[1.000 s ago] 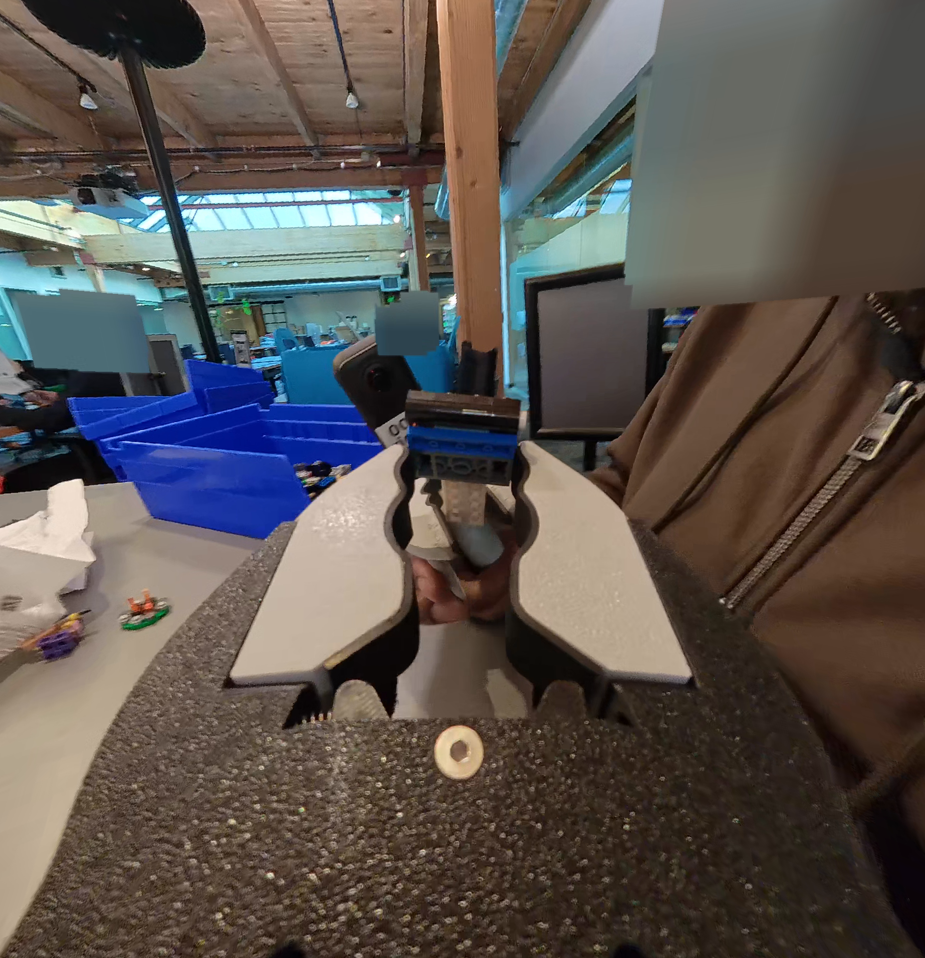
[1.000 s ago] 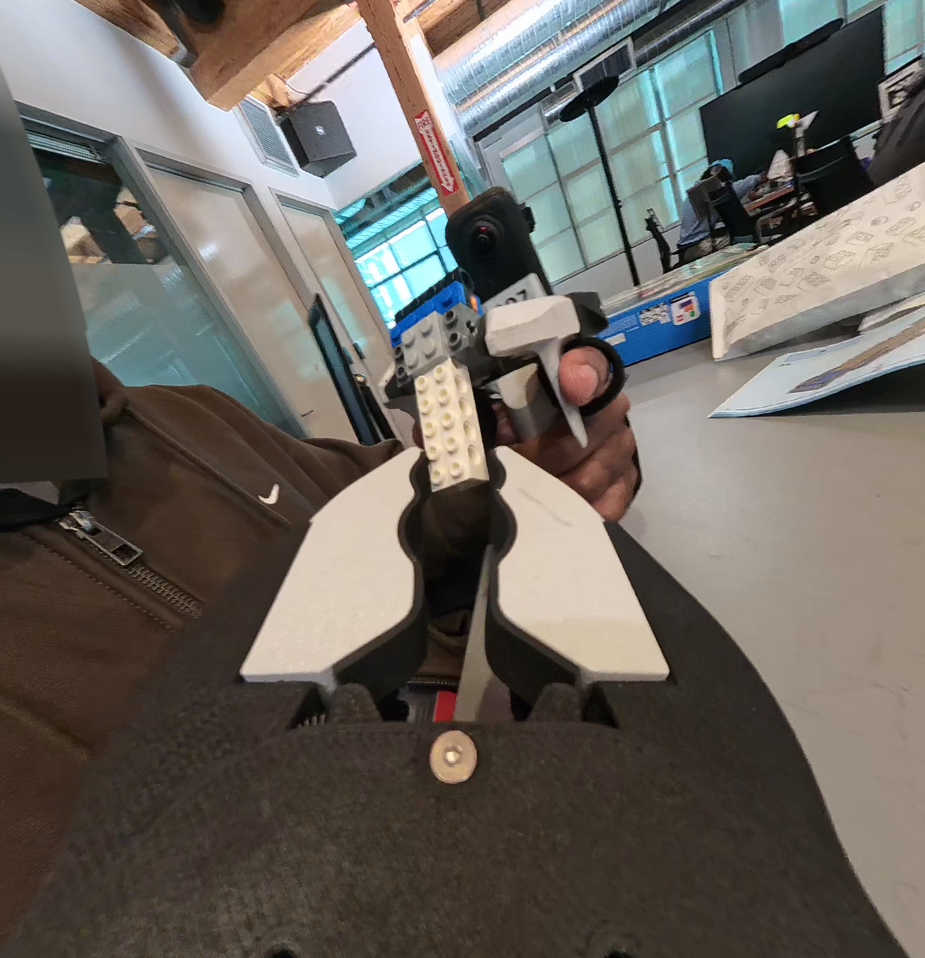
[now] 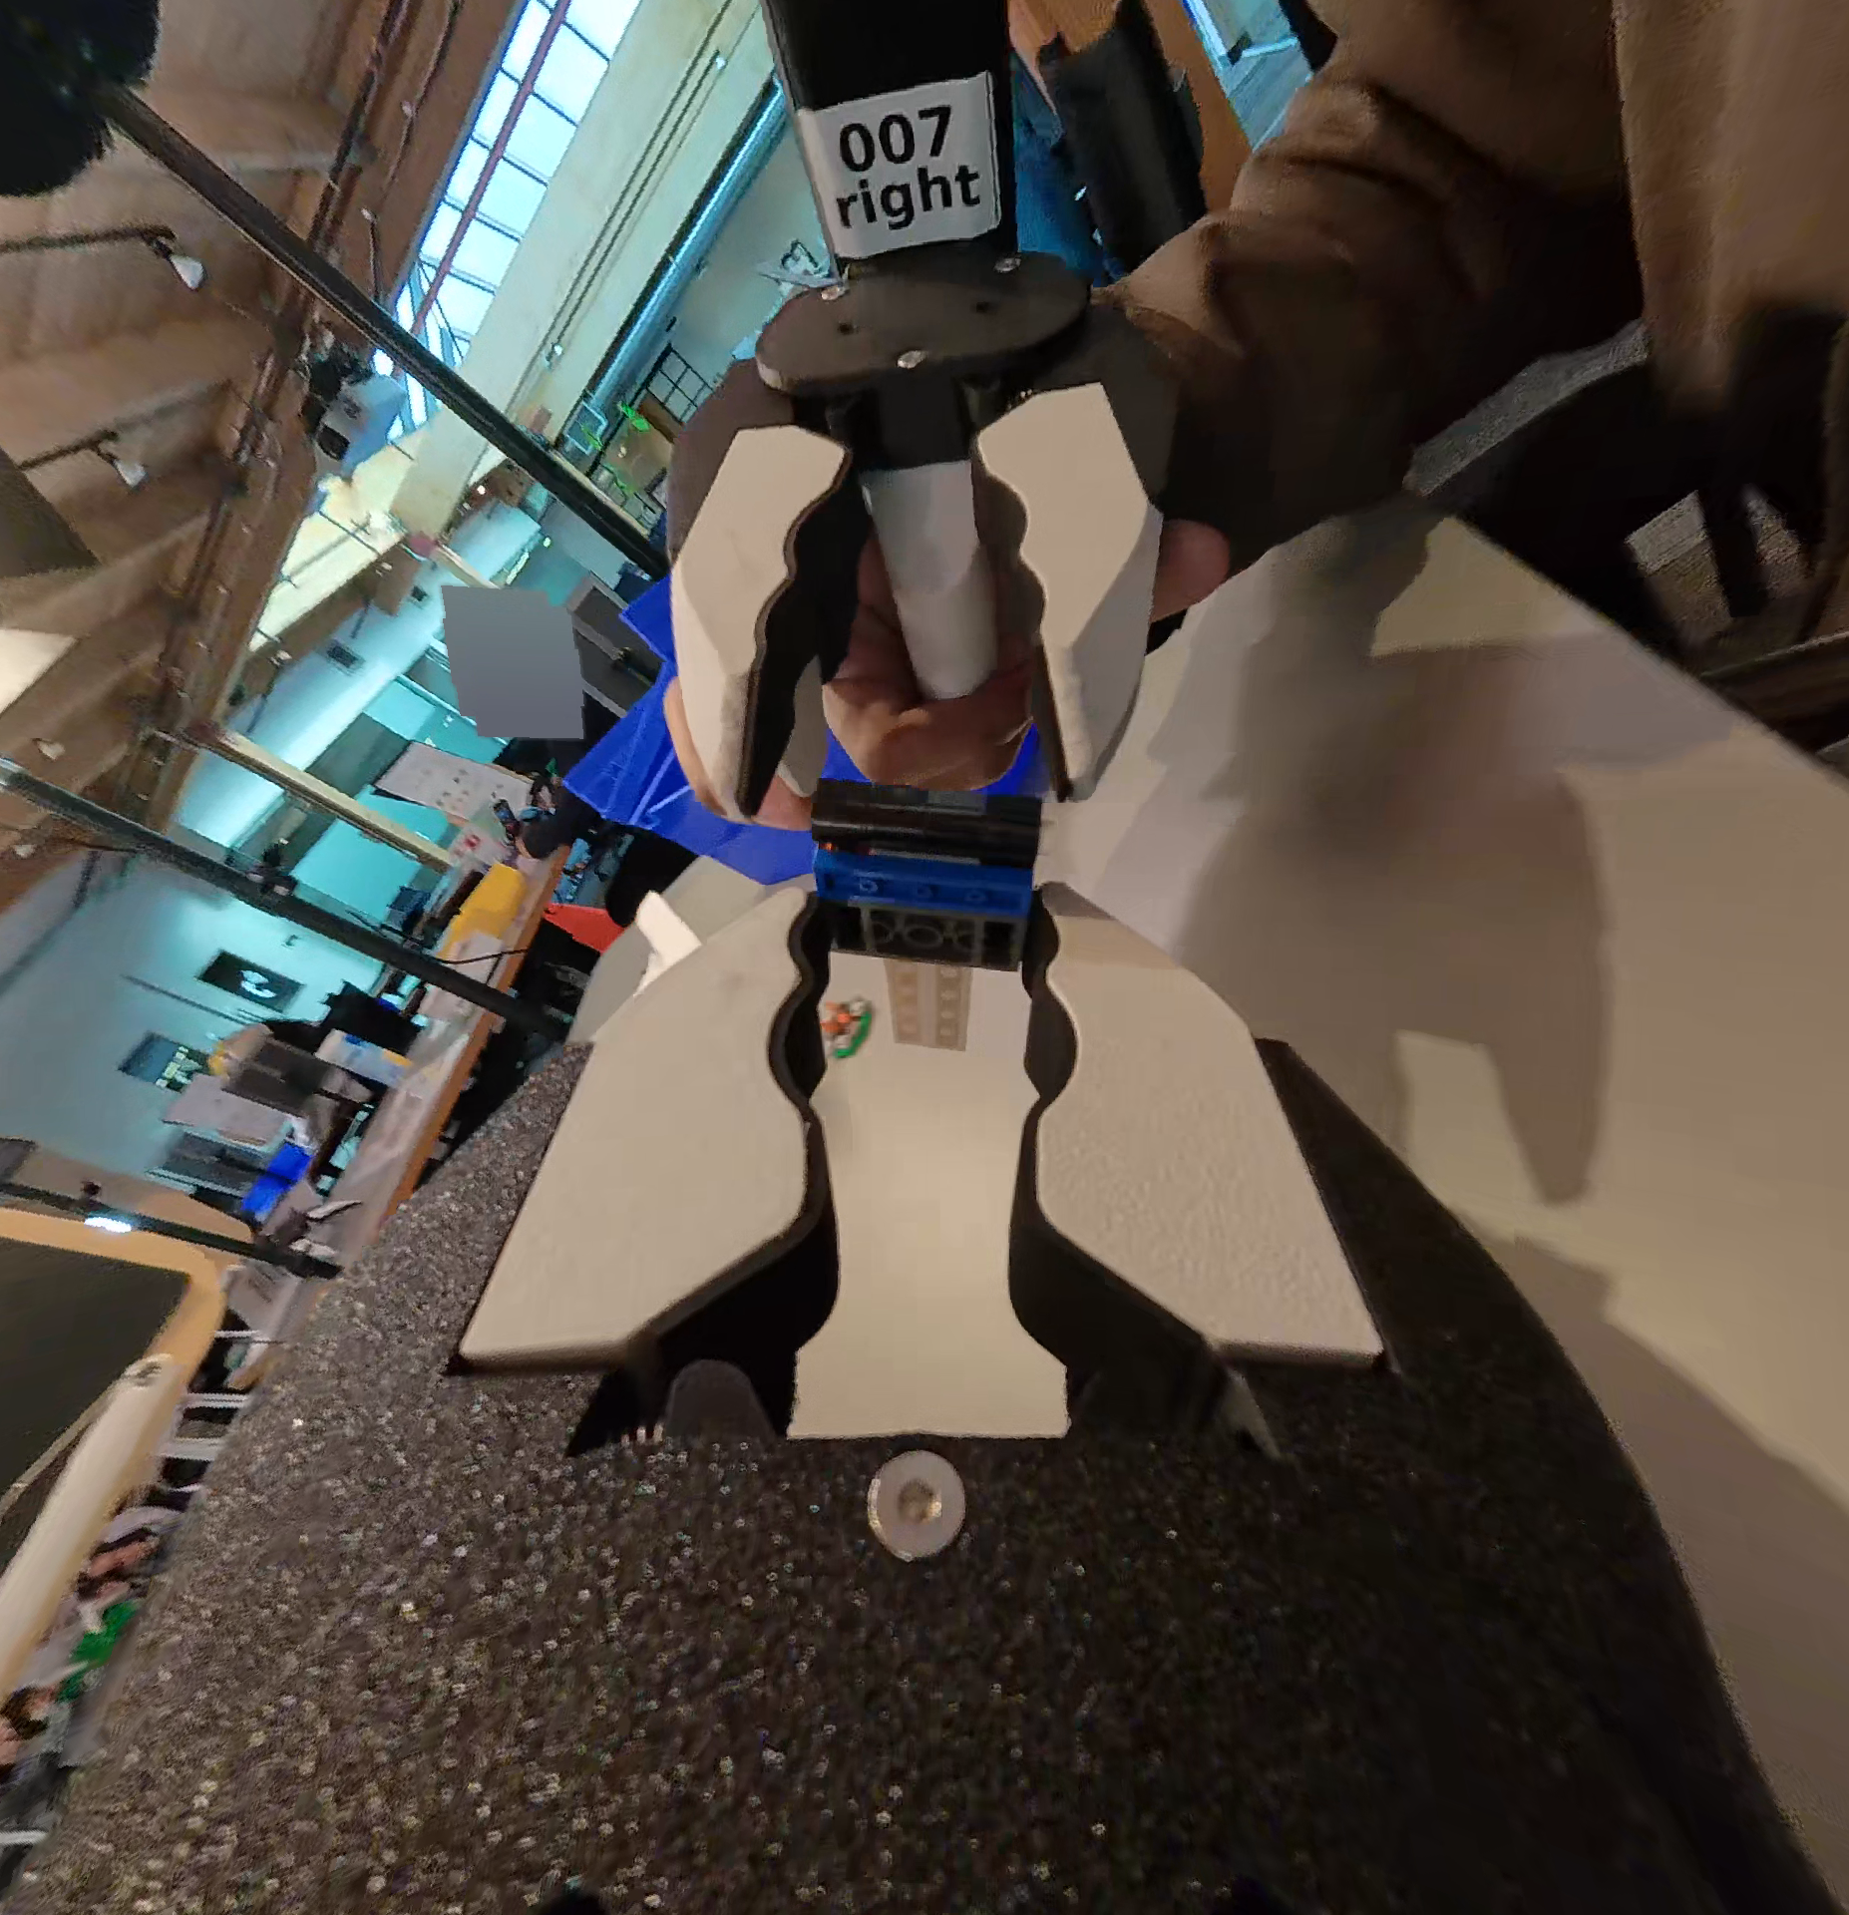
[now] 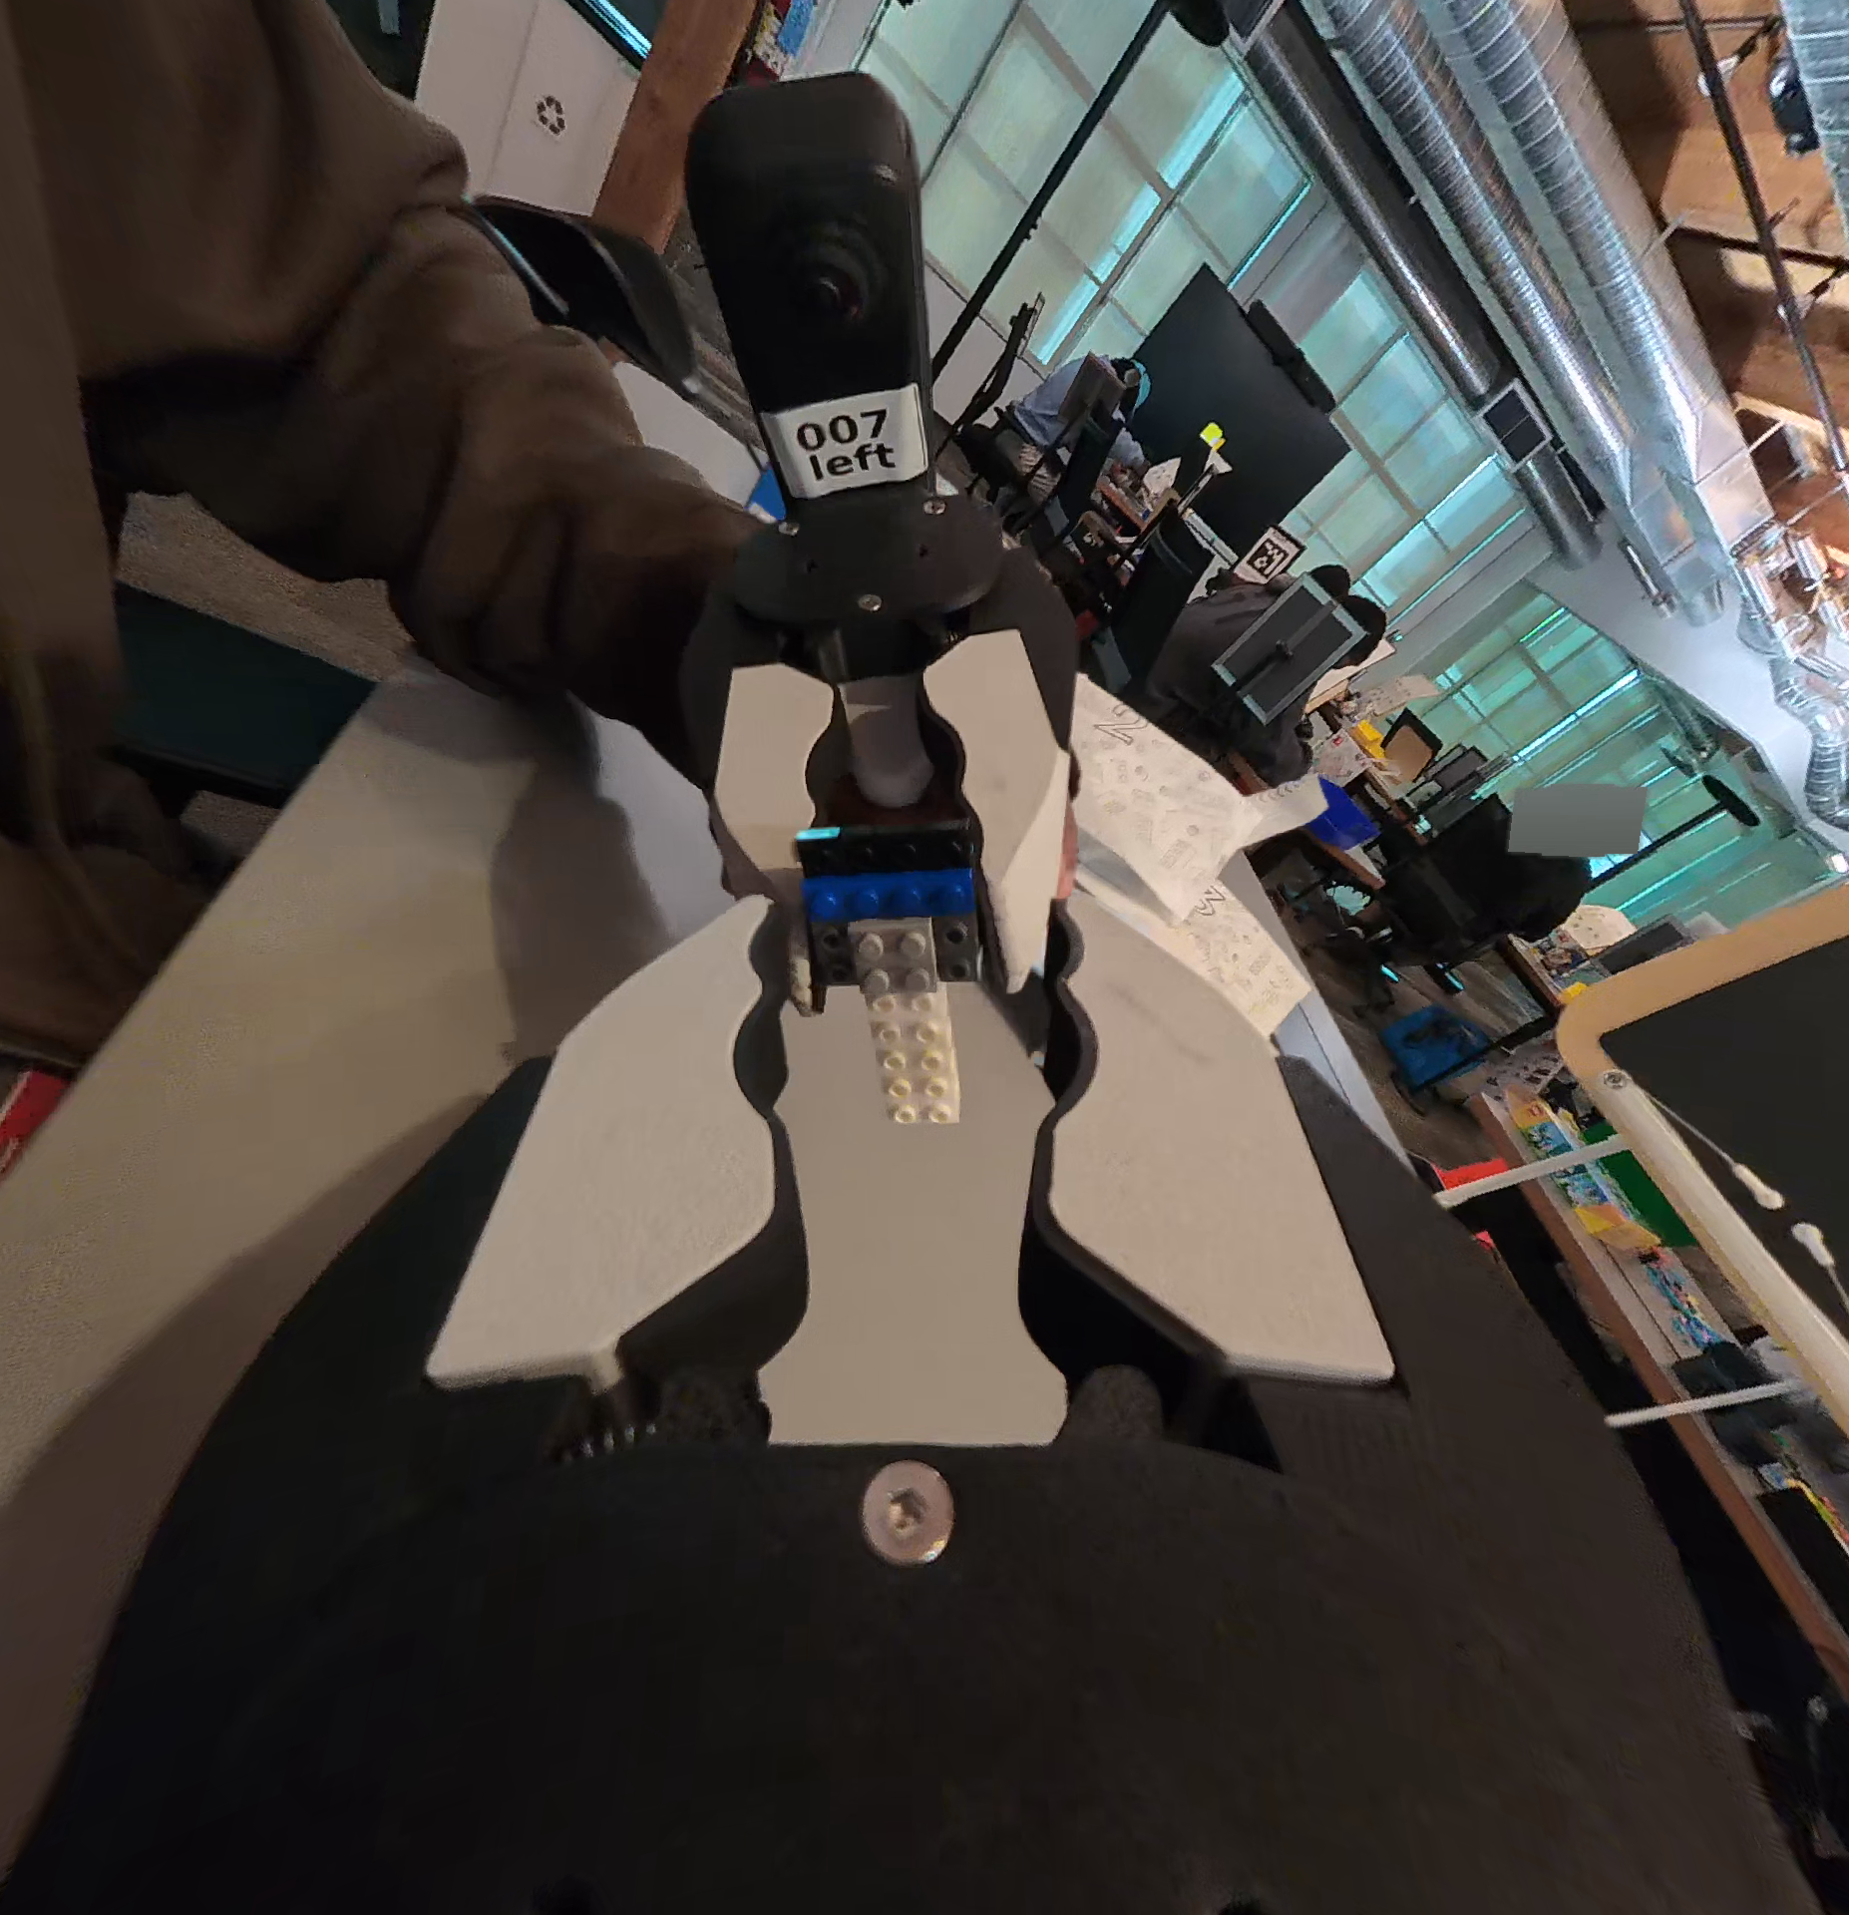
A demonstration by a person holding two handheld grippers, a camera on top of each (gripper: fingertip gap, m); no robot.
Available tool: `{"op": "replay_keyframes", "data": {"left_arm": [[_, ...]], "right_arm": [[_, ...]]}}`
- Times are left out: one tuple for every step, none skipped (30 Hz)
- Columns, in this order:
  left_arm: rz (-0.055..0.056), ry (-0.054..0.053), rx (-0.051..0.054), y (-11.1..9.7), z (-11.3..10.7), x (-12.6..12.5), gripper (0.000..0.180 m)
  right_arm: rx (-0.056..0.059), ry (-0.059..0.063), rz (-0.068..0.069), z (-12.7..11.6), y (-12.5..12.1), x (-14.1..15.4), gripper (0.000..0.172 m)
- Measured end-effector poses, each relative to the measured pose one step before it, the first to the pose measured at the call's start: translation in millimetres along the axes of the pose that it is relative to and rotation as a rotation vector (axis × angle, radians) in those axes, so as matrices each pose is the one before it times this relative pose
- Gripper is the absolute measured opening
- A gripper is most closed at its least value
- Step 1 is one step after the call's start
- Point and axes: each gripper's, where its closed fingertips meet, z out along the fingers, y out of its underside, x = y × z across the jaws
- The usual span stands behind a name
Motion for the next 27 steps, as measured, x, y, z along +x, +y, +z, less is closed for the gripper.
{"op": "replay_keyframes", "data": {"left_arm": [[0.0212,-0.0031,0.0027,4.19,0.78,-7.51,0.035],[0.0195,-0.0061,0.0000,5.56,0.61,-7.16,0.035],[0.0114,-0.0182,-0.0047,6.82,0.60,-7.92,0.035],[-0.0050,-0.0203,-0.0019,6.87,0.39,-7.27,0.035],[-0.0150,-0.0227,0.0056,6.19,0.03,-6.20,0.035],[-0.0160,-0.0184,0.0041,5.48,-0.23,-4.22,0.035],[-0.0075,-0.0081,-0.0107,4.96,-0.68,-1.82,0.035],[0.0062,-0.0057,-0.0157,4.50,-1.25,-0.62,0.036],[-0.0010,-0.0097,-0.0105,4.57,-1.26,-0.97,0.036],[-0.0221,0.0025,-0.0109,4.51,-0.60,0.33,0.035],[-0.0252,0.0145,-0.0085,3.95,-0.10,2.05,0.035],[-0.0164,0.0095,-0.0087,3.88,0.21,1.58,0.035],[-0.0142,0.0101,-0.0115,4.37,0.61,1.91,0.035],[-0.0159,0.0106,-0.0092,4.10,0.74,2.15,0.035],[-0.0108,0.0132,-0.0013,3.01,0.64,2.89,0.035],[-0.0040,0.0142,-0.0019,2.69,0.63,3.45,0.035],[-0.0002,0.0140,-0.0060,2.70,0.67,3.50,0.035],[0.0022,0.0084,-0.0073,2.37,0.71,2.67,0.035],[0.0036,0.0065,-0.0056,1.65,0.66,2.16,0.035],[0.0049,0.0087,-0.0027,0.74,0.60,2.43,0.035],[0.0051,0.0061,-0.0033,0.22,0.56,1.96,0.035],[0.0071,0.0011,-0.0040,0.17,0.64,1.27,0.035],[0.0069,0.0021,-0.0028,-0.19,0.44,1.10,0.035],[0.0031,-0.0007,-0.0014,-0.38,0.38,0.61,0.035],[0.0002,-0.0002,-0.0007,-0.33,0.31,0.60,0.035],[0.0006,0.0019,0.0004,-0.27,0.29,0.81,0.035],[0.0021,0.0010,0.0006,-0.24,0.33,0.83,0.035]], "right_arm": [[-0.0005,-0.0044,0.0043,3.62,2.66,6.02,0.050],[0.0016,-0.0031,-0.0009,3.48,2.78,5.41,0.052],[0.0014,0.0084,-0.0106,3.30,3.26,6.16,0.052],[-0.0052,0.0187,-0.0155,3.48,4.92,7.11,0.052],[-0.0074,0.0233,-0.0099,3.65,6.11,7.17,0.052],[0.0021,0.0236,0.0011,3.22,5.40,6.47,0.052],[0.0126,0.0302,0.0148,2.39,4.52,6.45,0.050],[0.0121,0.0204,0.0264,1.80,4.63,3.95,0.048],[0.0010,0.0035,0.0251,1.20,5.49,0.18,0.047],[-0.0057,0.0020,0.0038,0.46,5.39,-1.55,0.047],[-0.0065,0.0071,-0.0131,0.49,5.03,-1.47,0.046],[-0.0121,-0.0018,-0.0071,1.28,4.71,-2.51,0.045],[-0.0136,-0.0149,0.0021,1.60,3.78,-3.93,0.045],[-0.0095,-0.0064,-0.0012,1.13,2.47,-2.83,0.046],[-0.0076,-0.0021,-0.0090,0.62,1.66,-2.21,0.046],[-0.0148,-0.0029,-0.0096,0.58,2.48,-1.78,0.046],[-0.0172,0.0016,-0.0056,0.57,2.65,-0.76,0.046],[-0.0071,-0.0003,-0.0038,-0.01,1.30,-1.14,0.046],[-0.0023,-0.0078,-0.0022,-0.17,0.58,-2.27,0.045],[-0.0054,-0.0053,-0.0016,0.19,0.86,-2.00,0.045],[-0.0067,-0.0036,-0.0051,0.49,0.82,-1.86,0.045],[-0.0050,-0.0038,-0.0085,0.43,0.41,-1.90,0.044],[-0.0042,-0.0018,-0.0085,0.47,0.22,-1.56,0.044],[-0.0040,-0.0008,-0.0056,0.64,0.11,-1.20,0.044],[-0.0045,-0.0038,-0.0018,0.71,0.17,-1.34,0.043],[-0.0048,-0.0005,-0.0022,0.56,0.26,-0.85,0.042],[-0.0046,0.0026,-0.0046,0.40,0.50,-0.48,0.041]]}}
